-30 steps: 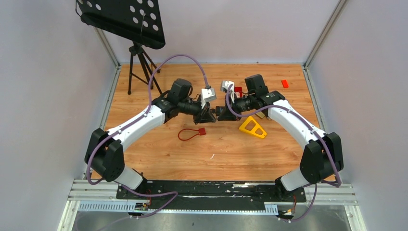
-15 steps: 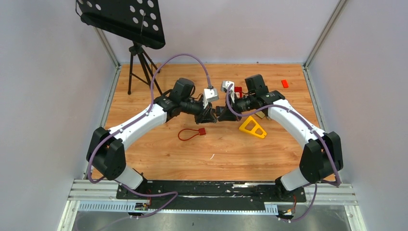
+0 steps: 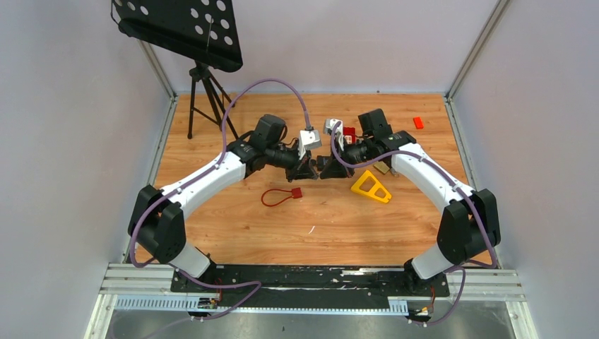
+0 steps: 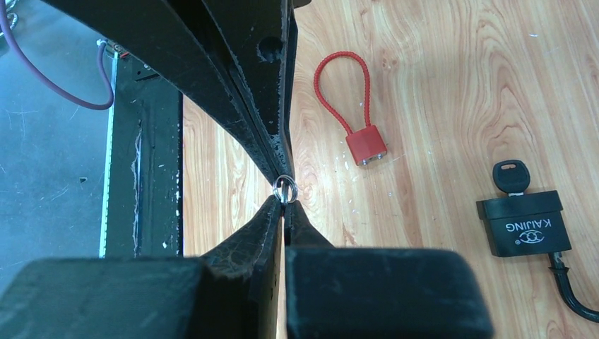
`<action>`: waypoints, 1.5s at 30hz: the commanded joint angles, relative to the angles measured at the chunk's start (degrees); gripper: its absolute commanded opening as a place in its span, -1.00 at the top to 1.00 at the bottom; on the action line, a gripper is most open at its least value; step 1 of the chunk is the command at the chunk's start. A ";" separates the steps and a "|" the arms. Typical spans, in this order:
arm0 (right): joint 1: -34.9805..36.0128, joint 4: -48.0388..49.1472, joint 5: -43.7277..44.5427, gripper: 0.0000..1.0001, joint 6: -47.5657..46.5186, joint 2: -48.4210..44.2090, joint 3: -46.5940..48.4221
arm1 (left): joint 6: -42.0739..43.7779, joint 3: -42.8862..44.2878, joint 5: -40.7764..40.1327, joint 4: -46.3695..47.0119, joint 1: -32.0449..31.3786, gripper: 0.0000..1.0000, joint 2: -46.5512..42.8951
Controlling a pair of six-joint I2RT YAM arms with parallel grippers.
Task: Unlock with the key
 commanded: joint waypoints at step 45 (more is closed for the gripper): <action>-0.95 5.58 1.80 0.20 2.39 -2.73 -0.10 | 1.17 -0.88 3.90 3.93 -1.04 0.97 1.94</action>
